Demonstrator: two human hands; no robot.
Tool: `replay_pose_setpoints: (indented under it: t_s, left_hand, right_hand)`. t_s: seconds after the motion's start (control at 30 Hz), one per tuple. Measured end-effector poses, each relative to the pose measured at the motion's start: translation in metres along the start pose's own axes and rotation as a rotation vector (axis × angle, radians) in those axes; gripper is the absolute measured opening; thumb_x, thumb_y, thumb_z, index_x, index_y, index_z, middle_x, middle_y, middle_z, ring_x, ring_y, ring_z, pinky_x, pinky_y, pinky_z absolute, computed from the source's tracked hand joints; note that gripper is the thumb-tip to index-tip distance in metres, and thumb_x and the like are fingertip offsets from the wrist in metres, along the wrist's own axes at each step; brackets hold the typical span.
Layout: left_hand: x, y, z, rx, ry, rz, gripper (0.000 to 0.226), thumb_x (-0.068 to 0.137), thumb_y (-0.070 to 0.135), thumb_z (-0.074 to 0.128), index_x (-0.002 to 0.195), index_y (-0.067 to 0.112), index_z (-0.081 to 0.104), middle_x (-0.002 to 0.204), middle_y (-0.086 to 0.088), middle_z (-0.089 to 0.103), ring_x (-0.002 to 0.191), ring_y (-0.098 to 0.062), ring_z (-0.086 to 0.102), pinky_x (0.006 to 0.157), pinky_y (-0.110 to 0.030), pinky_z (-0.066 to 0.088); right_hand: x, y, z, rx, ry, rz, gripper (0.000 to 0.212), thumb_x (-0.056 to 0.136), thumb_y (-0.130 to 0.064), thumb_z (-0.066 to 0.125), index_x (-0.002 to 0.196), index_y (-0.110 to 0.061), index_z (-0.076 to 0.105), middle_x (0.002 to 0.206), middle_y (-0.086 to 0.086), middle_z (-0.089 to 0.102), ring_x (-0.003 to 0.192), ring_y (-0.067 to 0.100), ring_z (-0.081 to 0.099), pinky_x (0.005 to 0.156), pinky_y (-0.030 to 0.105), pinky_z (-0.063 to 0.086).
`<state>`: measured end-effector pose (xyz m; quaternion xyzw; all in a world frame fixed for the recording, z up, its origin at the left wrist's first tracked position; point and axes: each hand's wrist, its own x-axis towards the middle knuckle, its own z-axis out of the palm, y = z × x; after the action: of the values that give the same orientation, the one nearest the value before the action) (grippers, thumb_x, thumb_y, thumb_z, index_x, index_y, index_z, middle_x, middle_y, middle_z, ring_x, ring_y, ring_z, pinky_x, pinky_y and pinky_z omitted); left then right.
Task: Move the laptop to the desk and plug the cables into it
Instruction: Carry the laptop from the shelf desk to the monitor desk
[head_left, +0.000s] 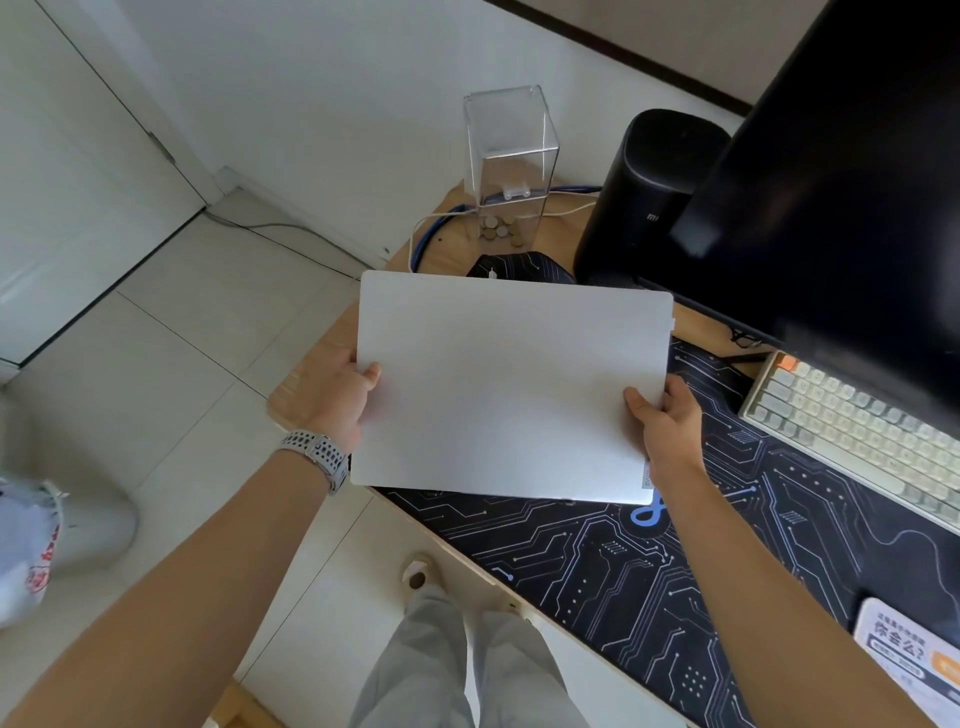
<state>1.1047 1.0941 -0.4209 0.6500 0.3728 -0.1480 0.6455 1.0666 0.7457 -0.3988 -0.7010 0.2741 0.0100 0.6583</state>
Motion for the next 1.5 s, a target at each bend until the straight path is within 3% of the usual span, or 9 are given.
replay_pose_setpoints:
  t_s: [0.1, 0.3, 0.6, 0.7, 0.8, 1.07, 1.3, 1.43, 1.5]
  left_hand:
    - [0.008, -0.003, -0.003, 0.045, 0.028, -0.006, 0.014, 0.089, 0.026, 0.058, 0.095, 0.038, 0.063, 0.108, 0.002, 0.069, 0.104, -0.024, 0.063, 0.095, -0.051, 0.048]
    - [0.003, 0.001, 0.006, 0.04, 0.008, -0.022, 0.033, 0.097, 0.021, 0.051, 0.129, 0.023, 0.052, 0.118, -0.003, 0.064, 0.108, -0.026, 0.06, 0.097, -0.049, 0.047]
    - [0.006, 0.0, 0.009, 0.061, 0.051, -0.045, 0.021, 0.097, 0.027, 0.05, 0.118, 0.029, 0.053, 0.12, 0.0, 0.063, 0.107, -0.024, 0.059, 0.098, -0.048, 0.046]
    - [0.001, 0.003, 0.013, -0.012, 0.023, -0.072, 0.033, 0.1, 0.021, 0.046, 0.133, 0.02, 0.045, 0.124, -0.001, 0.058, 0.111, -0.024, 0.056, 0.096, -0.042, 0.044]
    - [-0.003, 0.007, 0.013, -0.001, -0.002, -0.095, 0.043, 0.1, 0.024, 0.045, 0.142, 0.021, 0.039, 0.132, -0.003, 0.056, 0.118, -0.026, 0.054, 0.103, -0.047, 0.042]
    - [-0.014, 0.012, 0.006, 0.036, -0.061, -0.076, 0.04, 0.1, 0.022, 0.045, 0.14, 0.02, 0.042, 0.133, -0.006, 0.057, 0.117, -0.029, 0.055, 0.103, -0.052, 0.041]
    - [-0.025, 0.029, -0.003, 0.039, -0.185, -0.119, 0.036, 0.097, 0.018, 0.051, 0.133, 0.018, 0.048, 0.132, -0.006, 0.057, 0.117, -0.026, 0.053, 0.089, -0.044, 0.043]
    - [-0.04, 0.053, -0.003, 0.201, -0.166, -0.173, 0.035, 0.093, 0.035, 0.056, 0.123, 0.017, 0.051, 0.133, -0.001, 0.052, 0.124, -0.026, 0.045, 0.102, -0.05, 0.034]
    - [-0.045, 0.066, -0.003, 0.276, -0.156, -0.138, 0.045, 0.095, 0.043, 0.051, 0.13, 0.016, 0.044, 0.14, -0.004, 0.046, 0.127, -0.026, 0.042, 0.105, -0.047, 0.028]
  right_hand:
    - [0.003, 0.003, 0.0, -0.023, 0.01, 0.013, 0.025, 0.088, -0.003, 0.061, 0.112, -0.011, 0.056, 0.1, 0.003, 0.068, 0.091, 0.018, 0.065, 0.078, 0.029, 0.052]
    - [0.008, 0.008, 0.002, -0.055, 0.026, 0.036, 0.021, 0.089, -0.006, 0.061, 0.107, -0.016, 0.056, 0.1, 0.001, 0.067, 0.093, 0.019, 0.064, 0.082, 0.033, 0.052]
    - [0.012, 0.014, 0.001, -0.152, 0.023, 0.044, 0.02, 0.091, -0.014, 0.059, 0.11, -0.018, 0.055, 0.106, 0.004, 0.065, 0.099, 0.024, 0.062, 0.086, 0.039, 0.05]
    - [0.014, 0.013, 0.001, -0.166, 0.011, 0.058, 0.023, 0.091, -0.015, 0.059, 0.113, -0.018, 0.054, 0.109, 0.005, 0.065, 0.101, 0.025, 0.062, 0.089, 0.042, 0.051]
    - [0.015, 0.01, 0.0, -0.206, -0.015, 0.089, 0.027, 0.091, -0.017, 0.059, 0.117, -0.017, 0.051, 0.111, 0.005, 0.064, 0.102, 0.025, 0.061, 0.091, 0.044, 0.05]
    - [0.014, 0.005, 0.002, -0.317, -0.012, 0.12, 0.034, 0.092, -0.025, 0.058, 0.123, -0.015, 0.046, 0.113, 0.004, 0.06, 0.104, 0.026, 0.058, 0.092, 0.045, 0.049]
    - [0.01, -0.008, 0.002, -0.44, 0.009, 0.103, 0.056, 0.087, -0.034, 0.061, 0.134, -0.016, 0.037, 0.115, 0.005, 0.057, 0.099, 0.025, 0.058, 0.082, 0.039, 0.049]
    - [0.01, -0.028, 0.01, -0.607, 0.075, -0.024, 0.07, 0.082, -0.035, 0.067, 0.137, -0.011, 0.031, 0.132, 0.013, 0.043, 0.116, 0.031, 0.047, 0.097, 0.049, 0.044]
    - [0.007, -0.043, 0.017, -0.673, 0.099, -0.128, 0.071, 0.083, -0.031, 0.07, 0.136, -0.007, 0.03, 0.134, 0.017, 0.038, 0.122, 0.034, 0.041, 0.102, 0.05, 0.04]
